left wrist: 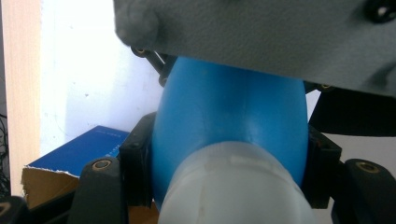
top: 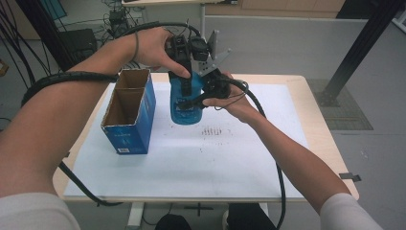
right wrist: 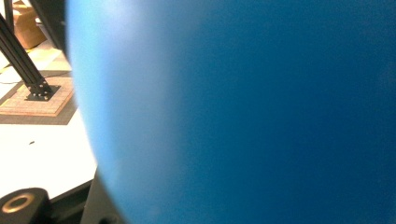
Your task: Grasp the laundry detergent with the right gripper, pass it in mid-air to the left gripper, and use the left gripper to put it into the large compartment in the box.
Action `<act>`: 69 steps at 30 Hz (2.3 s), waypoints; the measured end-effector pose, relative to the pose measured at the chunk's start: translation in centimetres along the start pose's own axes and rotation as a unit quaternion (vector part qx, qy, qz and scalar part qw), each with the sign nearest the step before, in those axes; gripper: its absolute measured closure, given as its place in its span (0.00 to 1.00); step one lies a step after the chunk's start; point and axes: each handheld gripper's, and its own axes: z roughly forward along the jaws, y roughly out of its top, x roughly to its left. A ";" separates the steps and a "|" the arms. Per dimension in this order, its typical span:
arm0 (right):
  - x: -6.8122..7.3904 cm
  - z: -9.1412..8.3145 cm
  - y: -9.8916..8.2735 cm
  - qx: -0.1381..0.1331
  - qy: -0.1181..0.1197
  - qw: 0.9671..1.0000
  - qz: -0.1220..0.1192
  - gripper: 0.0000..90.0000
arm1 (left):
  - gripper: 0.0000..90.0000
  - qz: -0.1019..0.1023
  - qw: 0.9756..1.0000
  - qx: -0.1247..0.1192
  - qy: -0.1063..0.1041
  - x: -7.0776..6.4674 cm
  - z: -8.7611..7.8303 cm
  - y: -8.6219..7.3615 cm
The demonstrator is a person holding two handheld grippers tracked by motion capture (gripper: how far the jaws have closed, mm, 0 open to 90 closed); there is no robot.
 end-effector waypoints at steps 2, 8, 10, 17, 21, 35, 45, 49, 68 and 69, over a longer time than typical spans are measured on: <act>-0.1 0.0 0.0 0.002 -0.003 1.000 -0.003 0.50 | 0.41 0.000 1.000 -0.002 0.000 0.0 0.0 0.0; 0.0 0.0 0.0 0.000 -0.002 1.000 0.000 0.50 | 0.41 0.002 1.000 -0.002 0.002 0.1 0.0 -0.1; 0.0 0.0 0.0 -0.001 -0.002 1.000 0.000 0.50 | 0.41 0.002 1.000 -0.005 0.003 0.1 0.0 -0.1; -0.1 0.0 0.0 0.002 -0.007 1.000 -0.005 0.49 | 0.41 0.005 1.000 -0.004 0.007 0.0 0.0 0.0; -0.1 -0.1 0.0 0.001 -0.007 1.000 -0.003 0.49 | 0.41 0.005 1.000 -0.002 0.006 0.0 0.0 0.1; -0.1 -0.2 -0.1 -0.002 -0.003 1.000 0.002 0.49 | 0.41 0.002 1.000 -0.001 0.007 0.0 -0.1 0.2; -0.2 0.0 -0.2 0.005 0.000 1.000 0.001 0.49 | 0.41 -0.003 1.000 0.000 0.004 0.0 0.2 0.1; -0.2 0.0 -0.2 0.005 0.000 1.000 0.000 0.48 | 0.41 -0.004 1.000 0.002 0.005 0.0 0.2 0.1; -0.1 0.3 -0.2 0.008 0.004 1.000 0.001 0.48 | 0.41 -0.009 1.000 0.003 0.003 -0.1 0.3 -0.1; -0.1 0.3 -0.2 0.008 0.002 1.000 -0.002 0.48 | 0.41 -0.009 1.000 0.002 0.003 -0.1 0.3 -0.1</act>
